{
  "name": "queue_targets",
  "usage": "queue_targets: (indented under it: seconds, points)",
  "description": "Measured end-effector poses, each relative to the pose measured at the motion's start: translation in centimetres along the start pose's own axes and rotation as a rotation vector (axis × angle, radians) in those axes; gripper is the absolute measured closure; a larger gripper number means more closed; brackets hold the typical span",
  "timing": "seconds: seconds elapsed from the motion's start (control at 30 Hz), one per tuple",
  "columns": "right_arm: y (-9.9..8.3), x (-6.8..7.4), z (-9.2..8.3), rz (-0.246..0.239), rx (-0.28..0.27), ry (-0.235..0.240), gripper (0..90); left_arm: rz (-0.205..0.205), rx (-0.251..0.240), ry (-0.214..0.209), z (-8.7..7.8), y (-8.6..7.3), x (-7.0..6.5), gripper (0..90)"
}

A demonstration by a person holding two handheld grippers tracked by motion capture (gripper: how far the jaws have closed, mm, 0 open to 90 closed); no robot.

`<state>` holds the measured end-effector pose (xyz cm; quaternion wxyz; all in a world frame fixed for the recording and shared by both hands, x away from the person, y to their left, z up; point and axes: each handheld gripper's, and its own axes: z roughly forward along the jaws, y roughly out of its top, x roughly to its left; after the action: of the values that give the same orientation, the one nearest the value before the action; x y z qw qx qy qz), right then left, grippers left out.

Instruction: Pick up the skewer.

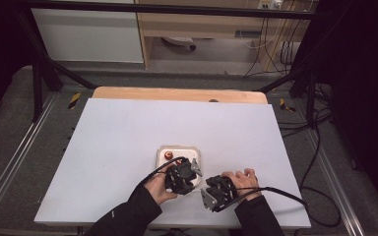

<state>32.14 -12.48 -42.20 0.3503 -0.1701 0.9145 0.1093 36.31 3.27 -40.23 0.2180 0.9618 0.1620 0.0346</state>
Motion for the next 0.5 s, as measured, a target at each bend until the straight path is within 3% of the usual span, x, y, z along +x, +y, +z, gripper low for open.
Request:
queue_targets:
  seconds: [0.17,0.33,0.37,0.43,0.47,0.5]
  points:
    - [0.2,-0.04,-0.04,-0.026,0.008,-0.013,89.0,0.007,0.013,0.004,0.17,0.12,-0.17,87.4]
    - [0.23,0.02,-0.08,0.0,0.008,-0.013,87.9,0.019,0.002,0.005,0.08,-0.04,-0.34,88.2]
    - [0.12,-0.19,-0.08,0.045,-0.005,-0.003,80.4,0.018,0.003,0.009,0.04,-0.09,-0.36,88.2]
    - [0.01,-0.38,-0.09,0.072,-0.01,-0.006,76.1,0.021,0.001,0.016,-0.12,-0.29,-0.26,88.3]
    - [-0.35,-0.69,-0.2,0.144,-0.026,-0.012,67.1,0.012,-0.004,0.03,-0.22,-0.46,-0.24,88.2]
    - [-0.35,-0.69,-0.2,0.144,-0.026,-0.012,67.1,0.015,-0.005,0.034,-0.32,-0.63,-0.14,88.2]
